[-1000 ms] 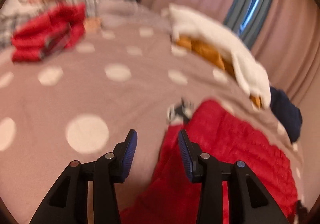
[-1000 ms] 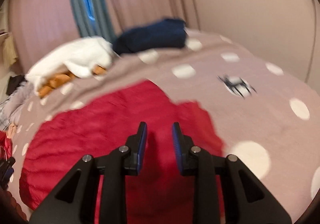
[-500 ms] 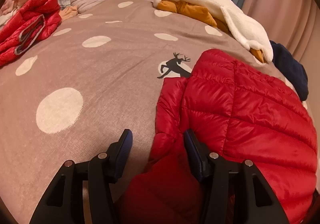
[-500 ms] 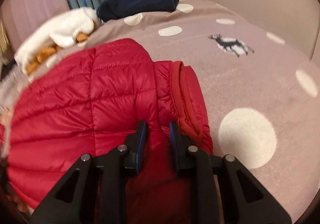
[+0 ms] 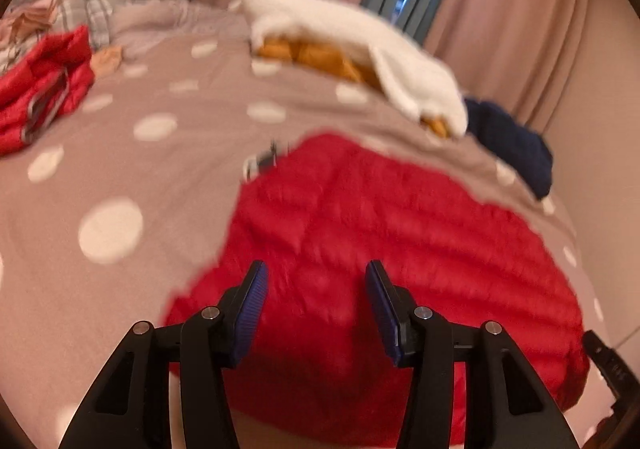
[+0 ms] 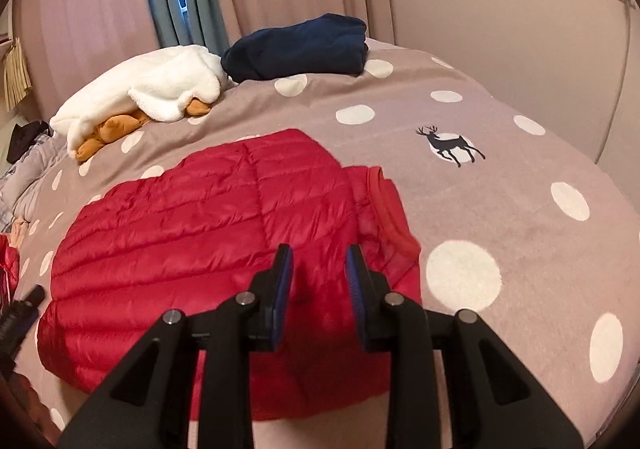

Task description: Fold large clothes

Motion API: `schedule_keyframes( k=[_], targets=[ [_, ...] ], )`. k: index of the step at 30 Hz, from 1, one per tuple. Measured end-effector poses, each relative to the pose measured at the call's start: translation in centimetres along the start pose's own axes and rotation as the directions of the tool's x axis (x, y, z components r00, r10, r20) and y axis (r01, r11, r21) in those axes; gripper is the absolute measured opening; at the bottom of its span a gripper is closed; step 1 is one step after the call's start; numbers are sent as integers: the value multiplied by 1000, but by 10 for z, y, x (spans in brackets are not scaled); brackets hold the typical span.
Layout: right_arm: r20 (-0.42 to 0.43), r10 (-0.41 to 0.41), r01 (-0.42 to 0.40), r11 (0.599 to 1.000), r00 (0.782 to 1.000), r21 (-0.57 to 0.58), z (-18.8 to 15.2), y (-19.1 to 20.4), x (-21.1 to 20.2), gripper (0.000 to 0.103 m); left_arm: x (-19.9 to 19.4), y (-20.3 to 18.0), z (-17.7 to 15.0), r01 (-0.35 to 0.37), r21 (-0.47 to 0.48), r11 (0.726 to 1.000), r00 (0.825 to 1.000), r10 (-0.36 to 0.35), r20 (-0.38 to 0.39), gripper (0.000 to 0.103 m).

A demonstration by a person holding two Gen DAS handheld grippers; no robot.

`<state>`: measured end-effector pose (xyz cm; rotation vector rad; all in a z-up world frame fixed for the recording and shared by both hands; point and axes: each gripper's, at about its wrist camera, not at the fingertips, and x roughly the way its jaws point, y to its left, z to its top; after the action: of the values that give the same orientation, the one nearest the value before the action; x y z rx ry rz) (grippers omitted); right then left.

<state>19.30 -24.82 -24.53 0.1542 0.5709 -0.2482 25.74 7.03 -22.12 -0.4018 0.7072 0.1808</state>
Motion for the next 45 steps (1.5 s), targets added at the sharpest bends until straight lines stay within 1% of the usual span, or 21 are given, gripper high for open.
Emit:
schedule_keyframes(
  k=[1,3,5,6,8,11,13,16,26,29,32,35,36,37,38,40,41,42,43,44,45],
  targets=[
    [-19,25,-25,1000,999,14,-4,0,2,27,8,-1,-6,-20,-7,1000,1000,20,-19,50],
    [-69,55,-53,998,996,40,-14,-1,12,26,17,-9,-18,-77,39,996,997,77,1,50],
    [-105,20,-20,1000,994,1,-29,4,27,25,22,-23,-26,-141,128,982,990,139,27,50],
    [-103,11,-13,1000,995,-19,-34,7,31,25,25,-29,-29,-173,164,971,985,170,32,50],
    [-87,-12,8,999,996,-51,-42,12,40,25,30,-34,-29,-194,190,962,981,193,26,50],
    [-89,-24,19,998,996,-52,-42,14,44,25,37,-29,-25,-165,167,972,986,168,-1,50],
    [-92,-14,10,999,996,-47,-41,13,46,25,37,-25,-26,-148,153,977,989,150,-6,50],
    [-88,-1,-2,999,996,-37,-41,10,48,25,37,-26,-26,-150,153,977,988,152,1,50],
    [-81,-11,7,999,997,-48,-42,13,48,25,35,-28,-28,-146,145,979,989,146,7,51],
    [-54,-28,24,997,998,-75,-42,17,40,26,27,-24,-27,-141,127,982,990,140,17,51],
    [-41,-47,41,992,998,-121,-40,20,29,29,17,-16,-24,-109,88,990,994,109,5,51],
    [-25,-44,40,992,999,-124,-38,16,16,39,-2,-1,-18,-56,-3,998,998,56,-4,51],
    [-21,-38,36,993,999,-113,-37,14,12,45,-8,3,-17,-52,-25,998,999,52,0,51],
    [-16,-29,27,995,999,-96,-35,11,6,51,-15,7,-15,-56,-44,998,998,56,6,54],
    [-9,-21,21,996,1000,-82,-34,9,2,54,-20,10,-15,-65,-48,997,998,65,9,57],
    [9,-25,25,997,1000,-69,-33,6,-8,62,-29,17,-14,-94,-50,994,995,95,18,73],
    [20,-34,35,997,999,-70,-34,6,-12,64,-31,21,-15,-98,-57,994,995,99,18,76],
    [28,-40,42,997,999,-71,-34,5,-16,68,-32,27,-17,-97,-74,992,995,98,12,79],
    [31,-40,42,997,999,-71,-34,5,-18,73,-32,33,-18,-92,-97,991,996,93,0,81],
    [35,-35,38,997,999,-67,-34,4,-21,76,-28,42,-21,-76,-139,987,997,72,-35,85],
    [37,-31,33,998,999,-61,-34,2,-24,81,-23,50,-24,-55,-173,983,996,43,-74,89]
  ],
)
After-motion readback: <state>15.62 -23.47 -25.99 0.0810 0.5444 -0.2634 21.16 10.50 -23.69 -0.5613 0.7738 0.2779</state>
